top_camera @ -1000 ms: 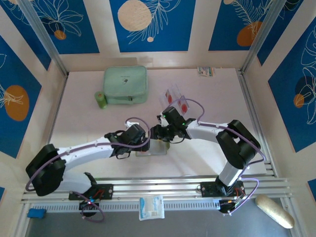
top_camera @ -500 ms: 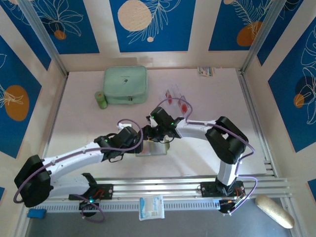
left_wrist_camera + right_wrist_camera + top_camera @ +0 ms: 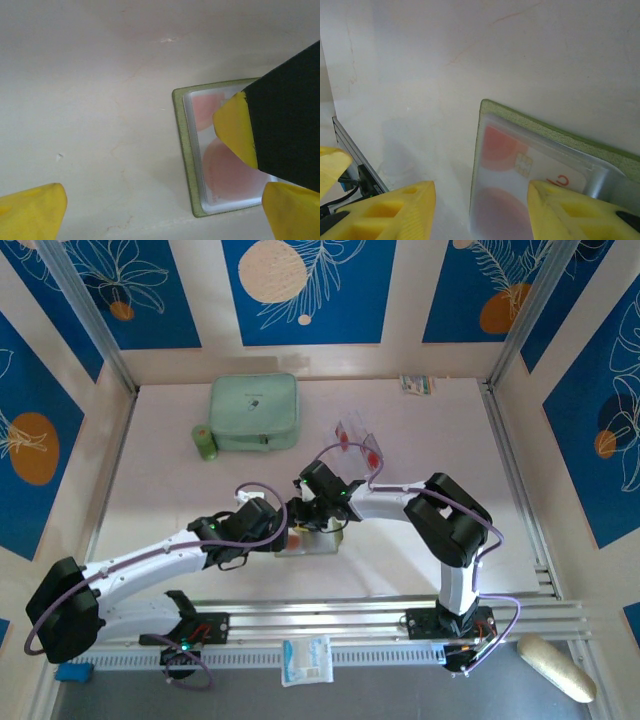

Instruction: Put the credit cards into the card holder

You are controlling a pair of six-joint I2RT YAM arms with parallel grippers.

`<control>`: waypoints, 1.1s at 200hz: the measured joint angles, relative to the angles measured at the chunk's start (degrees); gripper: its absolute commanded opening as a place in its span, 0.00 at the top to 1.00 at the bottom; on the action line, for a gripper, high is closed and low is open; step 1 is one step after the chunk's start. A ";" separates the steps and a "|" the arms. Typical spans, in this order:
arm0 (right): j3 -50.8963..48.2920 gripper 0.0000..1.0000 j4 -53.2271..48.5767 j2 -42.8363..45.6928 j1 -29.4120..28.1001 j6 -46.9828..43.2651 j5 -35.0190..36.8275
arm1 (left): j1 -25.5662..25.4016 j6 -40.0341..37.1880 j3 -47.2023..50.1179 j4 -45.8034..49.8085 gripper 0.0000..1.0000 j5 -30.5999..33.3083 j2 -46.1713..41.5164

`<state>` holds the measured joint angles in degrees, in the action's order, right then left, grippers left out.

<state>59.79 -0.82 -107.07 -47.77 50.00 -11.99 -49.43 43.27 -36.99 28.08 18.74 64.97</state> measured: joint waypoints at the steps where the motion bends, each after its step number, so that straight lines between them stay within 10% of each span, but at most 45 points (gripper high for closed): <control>1: 0.00 0.48 0.00 0.00 0.00 0.00 -0.02 | 0.00 0.00 0.00 0.00 0.00 0.00 0.00; 150: 0.85 0.48 -6.21 5.25 4.48 -2.73 -0.39 | 0.48 0.39 0.00 -4.31 0.00 0.83 2.64; 220: 21.16 0.49 -24.85 6.56 13.14 -16.28 7.50 | 0.59 0.39 0.00 -6.93 0.00 0.79 5.64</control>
<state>80.95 -25.67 -100.51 -34.63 33.71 -4.49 -48.84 43.66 -36.99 21.15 19.53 70.61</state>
